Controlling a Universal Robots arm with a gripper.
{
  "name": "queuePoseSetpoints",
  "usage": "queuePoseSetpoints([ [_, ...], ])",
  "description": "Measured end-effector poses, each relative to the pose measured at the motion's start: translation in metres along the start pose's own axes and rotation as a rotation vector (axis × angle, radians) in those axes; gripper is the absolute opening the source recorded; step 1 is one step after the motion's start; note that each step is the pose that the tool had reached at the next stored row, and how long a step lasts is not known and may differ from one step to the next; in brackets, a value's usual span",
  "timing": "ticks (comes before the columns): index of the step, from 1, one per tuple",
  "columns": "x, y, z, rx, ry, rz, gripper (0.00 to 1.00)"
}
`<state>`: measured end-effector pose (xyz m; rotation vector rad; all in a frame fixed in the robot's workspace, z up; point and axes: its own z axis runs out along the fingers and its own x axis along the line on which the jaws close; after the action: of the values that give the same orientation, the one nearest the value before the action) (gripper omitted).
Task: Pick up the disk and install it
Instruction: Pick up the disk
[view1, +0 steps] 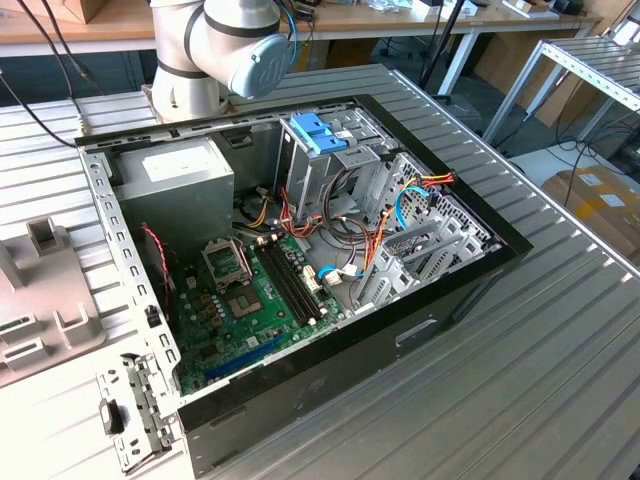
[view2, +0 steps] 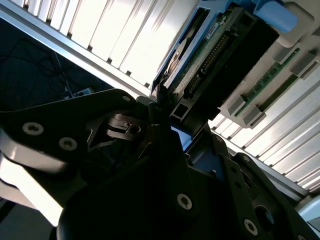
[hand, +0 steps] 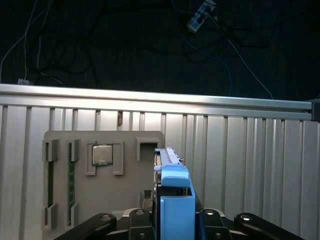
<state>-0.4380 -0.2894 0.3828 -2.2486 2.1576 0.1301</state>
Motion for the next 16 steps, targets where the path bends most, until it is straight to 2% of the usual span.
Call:
queuePoseSetpoints([
  [16,-0.0005,0.0002,-0.0063,0.0002,-0.0078,0.000,0.37],
])
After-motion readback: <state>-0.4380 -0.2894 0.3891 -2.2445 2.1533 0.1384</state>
